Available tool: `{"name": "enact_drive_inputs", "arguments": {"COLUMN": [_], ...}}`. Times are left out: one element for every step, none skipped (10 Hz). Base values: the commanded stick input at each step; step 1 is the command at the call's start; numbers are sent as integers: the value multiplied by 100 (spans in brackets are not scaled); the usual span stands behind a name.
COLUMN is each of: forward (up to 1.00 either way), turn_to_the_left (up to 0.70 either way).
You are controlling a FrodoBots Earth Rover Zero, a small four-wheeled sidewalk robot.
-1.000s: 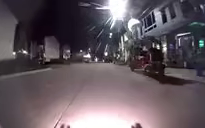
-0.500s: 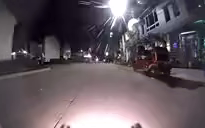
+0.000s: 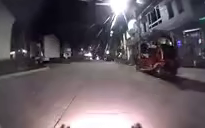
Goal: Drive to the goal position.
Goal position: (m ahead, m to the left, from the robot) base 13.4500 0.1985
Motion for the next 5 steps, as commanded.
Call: {"name": "enact_drive_inputs", "arguments": {"forward": [70, 70, 70, 70, 70], "turn_to_the_left": [0, 0, 0, 0, 0]}}
